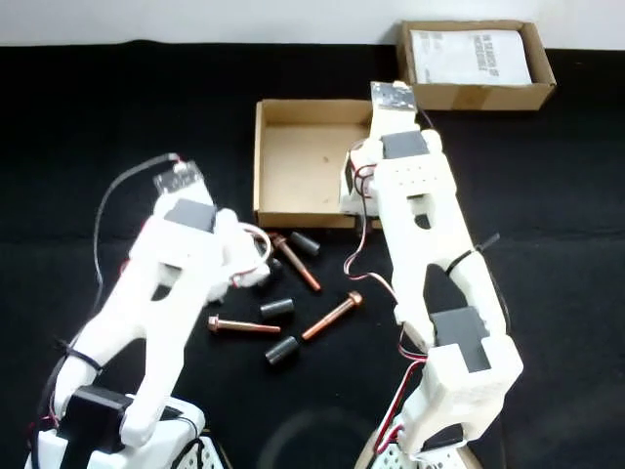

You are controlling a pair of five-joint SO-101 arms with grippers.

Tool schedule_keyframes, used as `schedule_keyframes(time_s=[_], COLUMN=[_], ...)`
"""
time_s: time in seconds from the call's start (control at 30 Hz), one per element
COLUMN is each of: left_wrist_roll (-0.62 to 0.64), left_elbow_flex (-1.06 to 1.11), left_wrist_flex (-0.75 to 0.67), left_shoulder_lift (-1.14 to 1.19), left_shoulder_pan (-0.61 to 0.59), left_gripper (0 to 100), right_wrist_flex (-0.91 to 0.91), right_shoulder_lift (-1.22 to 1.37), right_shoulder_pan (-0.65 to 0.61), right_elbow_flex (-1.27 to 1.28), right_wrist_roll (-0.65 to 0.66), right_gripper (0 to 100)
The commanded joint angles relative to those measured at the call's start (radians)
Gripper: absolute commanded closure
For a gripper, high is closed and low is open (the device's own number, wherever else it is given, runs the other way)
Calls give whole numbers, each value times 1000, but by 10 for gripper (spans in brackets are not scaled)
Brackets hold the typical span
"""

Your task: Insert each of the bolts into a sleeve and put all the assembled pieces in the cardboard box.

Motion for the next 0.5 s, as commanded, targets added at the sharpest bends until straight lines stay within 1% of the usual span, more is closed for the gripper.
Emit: schedule_keyframes(time_s=[0.0,0.07,0.13,0.23,0.37,0.47], left_wrist_roll=[0,2,-3,-5,2,2], left_elbow_flex=[-160,-148,-102,-44,24,84], left_wrist_flex=[118,152,152,143,11,-48], left_shoulder_lift=[10,12,13,13,13,13], left_shoulder_pan=[10,12,2,-48,-166,-191], left_gripper=[687,687,687,687,691,691], right_wrist_flex=[-12,-12,-12,-12,-15,-25], right_shoulder_lift=[-7,-7,-7,-5,-5,-5], right_shoulder_pan=[10,12,19,27,24,22], right_elbow_flex=[-4,-4,-4,-4,-4,-4], right_wrist_roll=[3,6,8,6,2,2], right_gripper=[991,991,991,991,991,991])
